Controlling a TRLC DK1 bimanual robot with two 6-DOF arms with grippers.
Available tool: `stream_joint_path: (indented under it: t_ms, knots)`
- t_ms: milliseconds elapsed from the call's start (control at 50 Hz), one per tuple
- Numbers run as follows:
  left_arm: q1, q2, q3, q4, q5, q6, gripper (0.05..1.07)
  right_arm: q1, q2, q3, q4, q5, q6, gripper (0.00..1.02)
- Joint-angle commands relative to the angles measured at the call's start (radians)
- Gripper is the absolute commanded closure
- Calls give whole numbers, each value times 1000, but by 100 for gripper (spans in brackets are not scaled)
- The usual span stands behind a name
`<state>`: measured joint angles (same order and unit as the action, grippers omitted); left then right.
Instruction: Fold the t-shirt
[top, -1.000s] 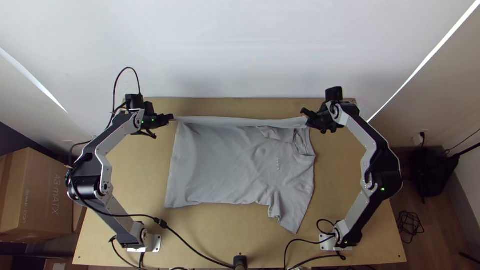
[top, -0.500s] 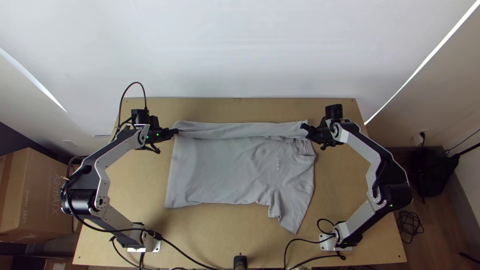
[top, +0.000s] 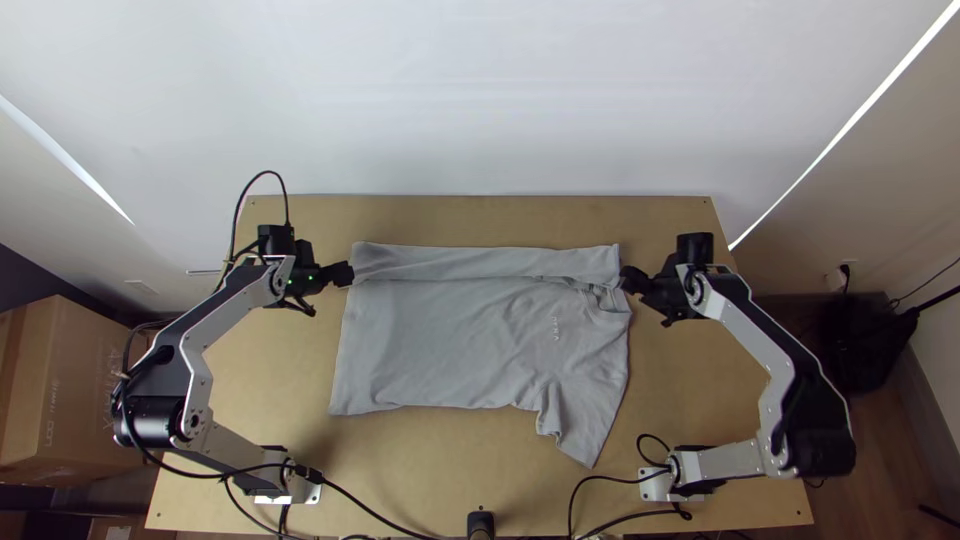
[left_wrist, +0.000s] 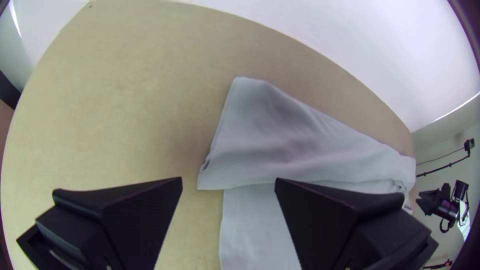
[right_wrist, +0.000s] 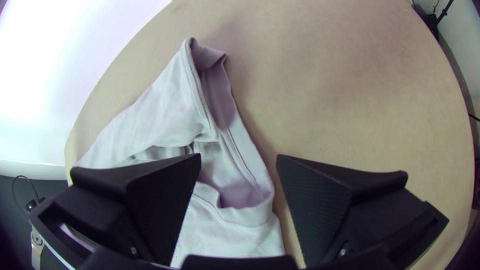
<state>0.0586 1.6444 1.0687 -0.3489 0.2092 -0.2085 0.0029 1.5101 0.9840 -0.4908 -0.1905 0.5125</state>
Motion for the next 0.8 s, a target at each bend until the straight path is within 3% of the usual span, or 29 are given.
stream_joint_path:
  t_ms: [0,120,160,240,400,480,600,780]
  knots:
    - [26,-74,-27,-9,36,20,11,-21,-93,-28,-48,-1,-3,14]
    - [58,-141,-47,-13,87,23,11,-57,-160,-13,-167,-18,-45,10]
    - [64,-172,-59,-13,102,23,11,-66,-168,-5,-239,-32,-55,3]
    - [76,-232,-79,-28,124,29,11,-84,-166,-1,-358,-86,-141,3]
    - [101,-314,-105,-79,147,49,11,-112,-185,-74,-493,-187,-230,4]
    - [109,-342,-110,-99,147,54,11,-113,-183,-117,-543,-191,-279,14]
    - [113,-370,-115,-121,148,58,11,-116,-180,-191,-539,-193,-327,44]
    - [106,-394,-119,-130,150,55,11,-100,-152,-248,-509,-217,-330,46]
